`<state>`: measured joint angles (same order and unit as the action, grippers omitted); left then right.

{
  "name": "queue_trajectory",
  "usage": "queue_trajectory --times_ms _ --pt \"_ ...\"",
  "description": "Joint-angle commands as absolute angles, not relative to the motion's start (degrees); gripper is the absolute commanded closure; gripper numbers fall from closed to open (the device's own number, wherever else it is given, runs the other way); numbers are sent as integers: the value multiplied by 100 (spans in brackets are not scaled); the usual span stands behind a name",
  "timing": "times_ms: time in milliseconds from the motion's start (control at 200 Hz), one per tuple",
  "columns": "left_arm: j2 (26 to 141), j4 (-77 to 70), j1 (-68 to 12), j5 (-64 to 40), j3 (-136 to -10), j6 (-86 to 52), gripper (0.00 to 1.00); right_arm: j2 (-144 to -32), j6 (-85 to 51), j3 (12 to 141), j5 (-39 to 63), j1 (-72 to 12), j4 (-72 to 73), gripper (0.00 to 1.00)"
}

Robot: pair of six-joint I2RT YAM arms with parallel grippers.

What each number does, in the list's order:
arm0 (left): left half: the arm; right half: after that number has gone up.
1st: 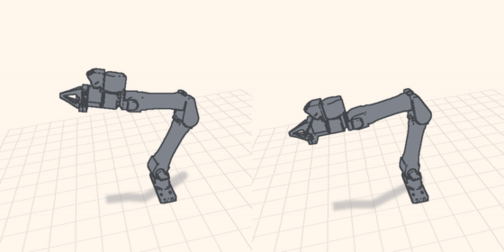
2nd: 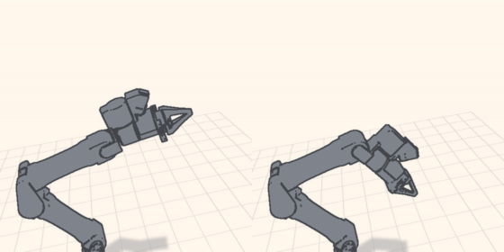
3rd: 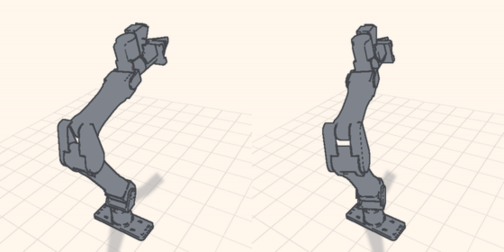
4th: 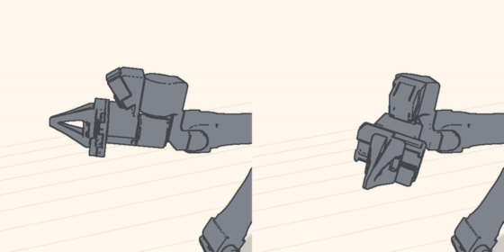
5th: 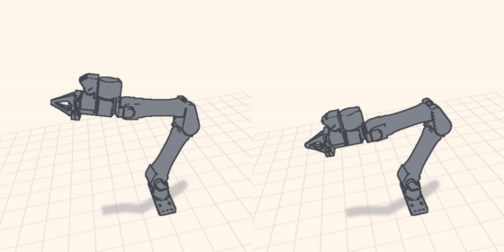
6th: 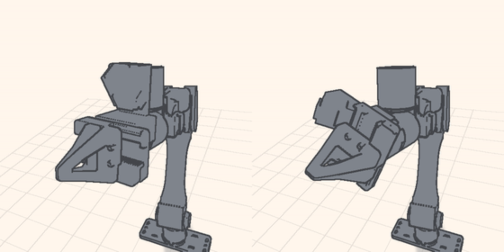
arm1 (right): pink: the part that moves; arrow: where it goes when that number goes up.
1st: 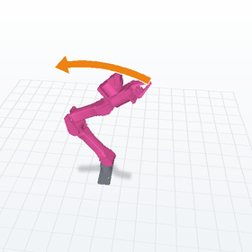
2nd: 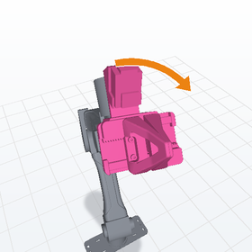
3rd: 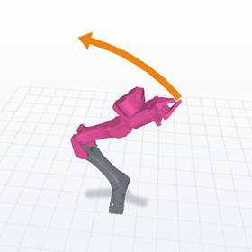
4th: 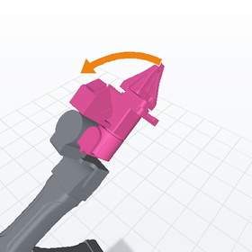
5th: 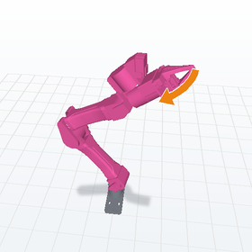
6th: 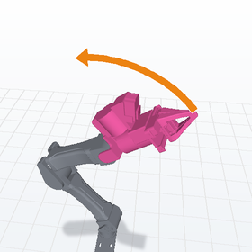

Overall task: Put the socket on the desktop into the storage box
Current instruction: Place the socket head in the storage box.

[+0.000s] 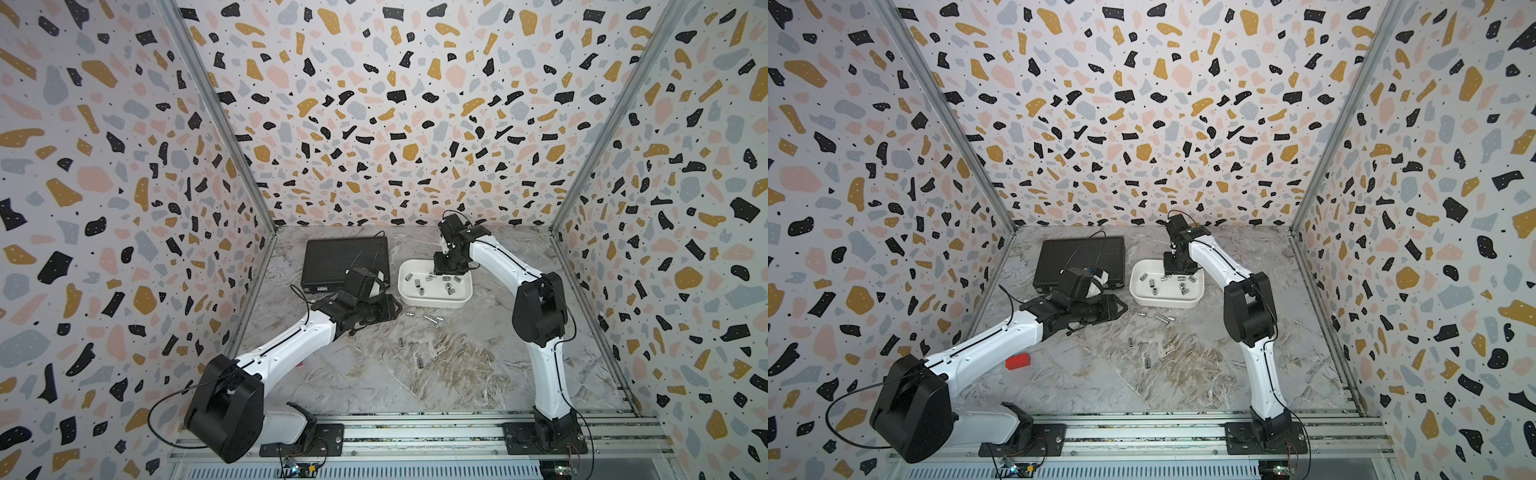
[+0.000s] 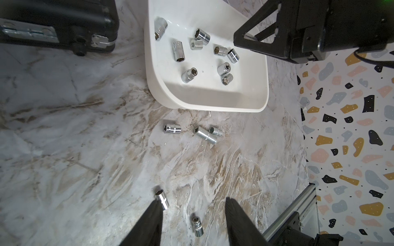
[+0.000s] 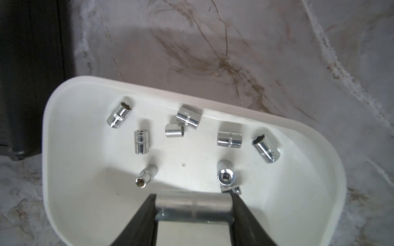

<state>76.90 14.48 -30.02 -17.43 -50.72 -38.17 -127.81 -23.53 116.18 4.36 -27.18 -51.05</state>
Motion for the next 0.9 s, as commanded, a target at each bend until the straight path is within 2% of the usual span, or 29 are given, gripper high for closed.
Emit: queue_trajectory --times_ms 0,295,551,896 --pt "7589 1308 -3015 -1644 -5041 -3773 49 -12899 -2336 12044 488 -2693 -5434 53" --pt "7493 1288 -3013 -1619 -4839 -3806 49 -13251 -2384 12234 519 -2679 -5481 51" --pt "7468 1257 -3006 -1626 -4744 -3832 49 -13307 -2391 12234 483 -2667 -5481 43" --pt "7410 1264 -3006 -1625 -4673 -3854 49 -13187 -2417 12211 525 -2672 -5476 39"
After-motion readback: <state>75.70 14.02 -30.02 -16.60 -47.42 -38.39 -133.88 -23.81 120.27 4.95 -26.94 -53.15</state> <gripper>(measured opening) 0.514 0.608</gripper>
